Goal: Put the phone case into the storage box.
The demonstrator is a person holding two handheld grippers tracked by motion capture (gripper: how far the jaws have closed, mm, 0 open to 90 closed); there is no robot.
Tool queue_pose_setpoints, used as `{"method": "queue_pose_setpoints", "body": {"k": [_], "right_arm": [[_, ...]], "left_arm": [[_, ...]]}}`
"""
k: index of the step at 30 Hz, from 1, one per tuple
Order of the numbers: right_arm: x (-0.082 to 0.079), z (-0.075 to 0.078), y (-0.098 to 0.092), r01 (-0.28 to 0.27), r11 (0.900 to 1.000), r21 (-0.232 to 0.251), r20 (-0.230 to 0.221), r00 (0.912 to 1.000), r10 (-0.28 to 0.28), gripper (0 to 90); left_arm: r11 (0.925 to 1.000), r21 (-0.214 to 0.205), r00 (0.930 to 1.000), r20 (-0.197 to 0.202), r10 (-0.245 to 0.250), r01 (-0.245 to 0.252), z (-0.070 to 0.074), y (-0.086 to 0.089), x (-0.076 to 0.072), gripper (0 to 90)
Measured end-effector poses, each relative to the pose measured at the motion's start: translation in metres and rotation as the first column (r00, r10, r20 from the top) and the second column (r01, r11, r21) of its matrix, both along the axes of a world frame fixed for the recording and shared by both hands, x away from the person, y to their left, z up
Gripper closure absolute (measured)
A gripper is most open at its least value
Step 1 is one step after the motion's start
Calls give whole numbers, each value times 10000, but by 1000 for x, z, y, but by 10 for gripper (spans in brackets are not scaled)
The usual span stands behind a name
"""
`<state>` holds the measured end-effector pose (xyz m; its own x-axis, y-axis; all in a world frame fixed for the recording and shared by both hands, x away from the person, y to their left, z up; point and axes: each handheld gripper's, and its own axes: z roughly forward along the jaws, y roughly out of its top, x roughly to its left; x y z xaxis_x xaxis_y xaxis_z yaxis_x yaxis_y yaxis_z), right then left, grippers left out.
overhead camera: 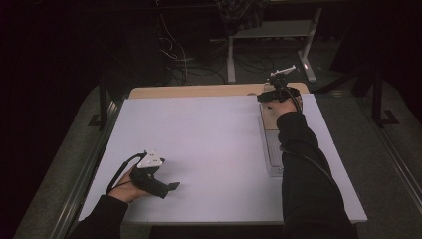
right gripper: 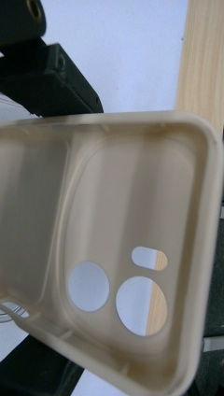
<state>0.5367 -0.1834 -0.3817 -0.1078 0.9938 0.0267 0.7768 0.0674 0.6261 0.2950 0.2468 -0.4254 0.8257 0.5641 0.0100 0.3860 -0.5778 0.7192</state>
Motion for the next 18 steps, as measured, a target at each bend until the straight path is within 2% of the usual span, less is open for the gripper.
{"method": "queue_pose_setpoints", "body": {"k": [18], "right_arm": [[-5, 11, -3, -145, 9995, 267, 251, 9996, 138, 16]], "left_arm": [[10000, -65, 10000, -8, -21, 21, 0, -1, 0, 0]]}}
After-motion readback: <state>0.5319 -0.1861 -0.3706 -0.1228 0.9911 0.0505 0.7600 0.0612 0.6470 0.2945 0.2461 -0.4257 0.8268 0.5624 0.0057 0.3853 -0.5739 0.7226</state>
